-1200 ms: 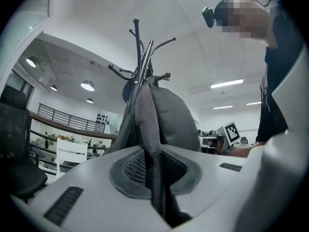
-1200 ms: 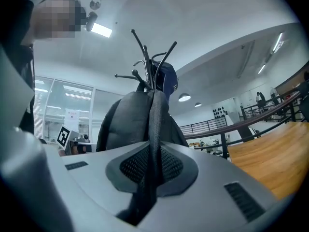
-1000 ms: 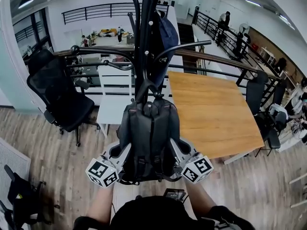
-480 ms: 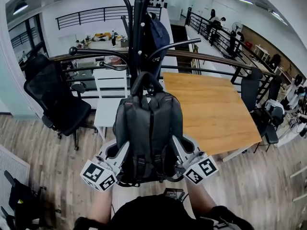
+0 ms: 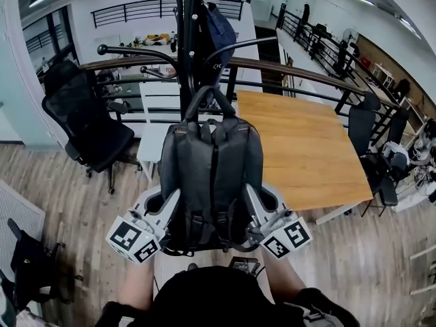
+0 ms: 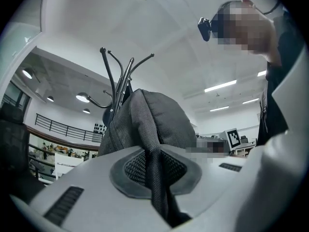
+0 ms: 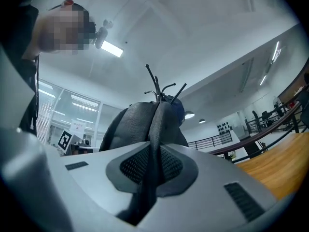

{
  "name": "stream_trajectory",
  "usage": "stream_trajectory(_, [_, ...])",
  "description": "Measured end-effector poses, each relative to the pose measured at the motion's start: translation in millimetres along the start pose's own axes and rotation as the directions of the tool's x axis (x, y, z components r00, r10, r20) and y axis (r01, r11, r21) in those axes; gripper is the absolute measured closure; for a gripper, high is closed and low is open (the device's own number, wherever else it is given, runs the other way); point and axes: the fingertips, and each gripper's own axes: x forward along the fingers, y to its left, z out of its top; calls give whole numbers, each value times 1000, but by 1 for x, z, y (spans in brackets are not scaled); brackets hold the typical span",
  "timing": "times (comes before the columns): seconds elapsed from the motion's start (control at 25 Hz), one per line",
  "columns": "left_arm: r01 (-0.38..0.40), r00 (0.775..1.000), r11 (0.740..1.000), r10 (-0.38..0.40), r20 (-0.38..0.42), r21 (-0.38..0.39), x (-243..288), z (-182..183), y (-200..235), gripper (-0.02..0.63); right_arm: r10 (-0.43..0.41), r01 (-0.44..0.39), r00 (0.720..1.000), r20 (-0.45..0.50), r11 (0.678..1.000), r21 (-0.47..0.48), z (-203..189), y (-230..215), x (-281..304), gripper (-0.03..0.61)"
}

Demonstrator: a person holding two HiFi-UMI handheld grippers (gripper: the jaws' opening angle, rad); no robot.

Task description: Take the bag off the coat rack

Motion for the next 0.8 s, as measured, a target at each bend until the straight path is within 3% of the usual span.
stream_trajectory(0.4, [-63,998,996,63,-7,-68,-19,-16,-61,578,92,-90,995,-47,996,28,4,6,-55,529])
stream_trajectory(0.8, [-122,992,989,119,-41,-81,-41,-39,-119,578,159,-152,983,-87,985,79,-5,15,-112,529])
